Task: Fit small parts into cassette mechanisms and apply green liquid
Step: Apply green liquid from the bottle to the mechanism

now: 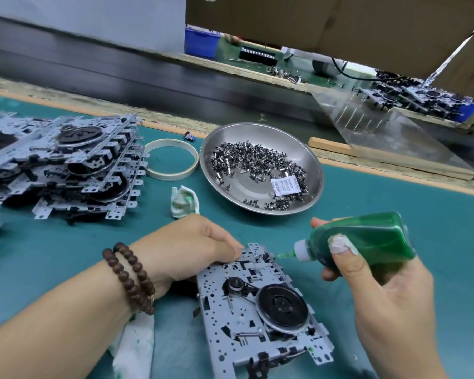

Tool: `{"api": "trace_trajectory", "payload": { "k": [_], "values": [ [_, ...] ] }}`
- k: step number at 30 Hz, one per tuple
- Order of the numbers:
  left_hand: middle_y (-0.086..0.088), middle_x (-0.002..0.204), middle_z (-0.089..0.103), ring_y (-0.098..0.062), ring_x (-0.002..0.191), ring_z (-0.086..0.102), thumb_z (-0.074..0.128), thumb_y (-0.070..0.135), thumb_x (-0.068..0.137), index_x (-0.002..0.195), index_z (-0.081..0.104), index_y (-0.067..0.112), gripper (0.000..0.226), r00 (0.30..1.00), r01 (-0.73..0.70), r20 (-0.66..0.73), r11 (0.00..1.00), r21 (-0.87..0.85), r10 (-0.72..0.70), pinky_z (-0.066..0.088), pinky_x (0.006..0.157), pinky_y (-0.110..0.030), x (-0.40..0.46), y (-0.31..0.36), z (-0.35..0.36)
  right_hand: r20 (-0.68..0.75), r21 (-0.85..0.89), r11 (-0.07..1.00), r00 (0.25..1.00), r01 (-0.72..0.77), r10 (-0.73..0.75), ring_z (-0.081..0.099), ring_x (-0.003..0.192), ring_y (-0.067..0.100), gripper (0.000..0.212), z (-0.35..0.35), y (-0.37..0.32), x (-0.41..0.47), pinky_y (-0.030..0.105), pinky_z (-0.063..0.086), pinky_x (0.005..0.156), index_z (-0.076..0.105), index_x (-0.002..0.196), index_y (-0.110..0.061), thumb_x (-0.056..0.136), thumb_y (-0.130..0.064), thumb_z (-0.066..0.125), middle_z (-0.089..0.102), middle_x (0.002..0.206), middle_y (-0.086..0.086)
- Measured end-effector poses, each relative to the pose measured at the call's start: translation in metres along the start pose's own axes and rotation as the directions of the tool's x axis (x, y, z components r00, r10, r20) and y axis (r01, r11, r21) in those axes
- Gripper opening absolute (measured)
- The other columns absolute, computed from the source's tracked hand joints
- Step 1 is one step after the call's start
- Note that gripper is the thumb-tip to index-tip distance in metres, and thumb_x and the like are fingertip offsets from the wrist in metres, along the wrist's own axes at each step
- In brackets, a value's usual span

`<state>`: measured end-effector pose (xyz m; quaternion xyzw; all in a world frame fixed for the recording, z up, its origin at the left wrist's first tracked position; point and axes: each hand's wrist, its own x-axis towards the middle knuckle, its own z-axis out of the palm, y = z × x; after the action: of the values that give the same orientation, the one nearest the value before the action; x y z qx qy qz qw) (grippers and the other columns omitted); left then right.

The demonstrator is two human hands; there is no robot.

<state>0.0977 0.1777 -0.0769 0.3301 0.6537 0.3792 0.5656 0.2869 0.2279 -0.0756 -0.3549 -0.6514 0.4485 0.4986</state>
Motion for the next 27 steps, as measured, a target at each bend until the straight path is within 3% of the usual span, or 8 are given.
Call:
{"api": "trace_trajectory", "payload": {
  "k": [8, 14, 21, 27],
  "values": [
    [-0.010, 0.077, 0.073, -0.013, 0.057, 0.064, 0.060, 0.006, 0.085, 0.073, 0.074, 0.008, 0.018, 1.000, -0.003, 0.004, 1.000, -0.015, 0.003, 0.053, 0.057, -0.016, -0.0001, -0.0004, 0.0000, -0.003, -0.019, 1.000, 1.000, 0.013, -0.013, 0.059, 0.051, 0.011, 0.038, 0.0006, -0.0019, -0.0006, 0.016, 0.049, 0.055, 0.063, 0.089, 0.000, 0.069, -0.032, 0.064, 0.075, 0.086, -0.002],
    [-0.010, 0.076, 0.073, -0.013, 0.058, 0.065, 0.060, 0.006, 0.084, 0.073, 0.074, 0.008, 0.018, 1.000, -0.001, 0.007, 1.000, -0.010, 0.001, 0.053, 0.058, -0.017, 0.0003, -0.0001, 0.0000, -0.005, -0.014, 1.000, 1.000, 0.010, -0.010, 0.060, 0.053, 0.012, 0.034, -0.0008, -0.0005, -0.0006, 0.017, 0.050, 0.056, 0.063, 0.088, -0.001, 0.070, -0.030, 0.064, 0.075, 0.086, -0.002],
    [-0.010, 0.077, 0.074, -0.013, 0.059, 0.065, 0.061, 0.006, 0.084, 0.074, 0.074, 0.008, 0.017, 1.000, -0.005, 0.003, 1.000, -0.002, 0.005, 0.054, 0.061, -0.019, 0.0006, -0.0006, 0.0002, -0.007, -0.007, 1.000, 1.000, 0.021, -0.021, 0.062, 0.056, 0.014, 0.049, 0.0004, -0.0017, -0.0004, 0.017, 0.049, 0.055, 0.063, 0.090, 0.002, 0.065, -0.039, 0.064, 0.075, 0.082, 0.001],
    [-0.011, 0.077, 0.073, -0.014, 0.058, 0.065, 0.061, 0.006, 0.084, 0.072, 0.074, 0.008, 0.018, 1.000, -0.002, -0.001, 1.000, -0.001, 0.002, 0.054, 0.059, -0.018, 0.0022, 0.0005, 0.0002, -0.001, -0.013, 1.000, 1.000, 0.015, -0.015, 0.062, 0.055, 0.015, 0.035, -0.0010, 0.0015, 0.0001, 0.019, 0.050, 0.055, 0.063, 0.090, 0.003, 0.070, -0.026, 0.070, 0.074, 0.080, 0.007]
  ]
}}
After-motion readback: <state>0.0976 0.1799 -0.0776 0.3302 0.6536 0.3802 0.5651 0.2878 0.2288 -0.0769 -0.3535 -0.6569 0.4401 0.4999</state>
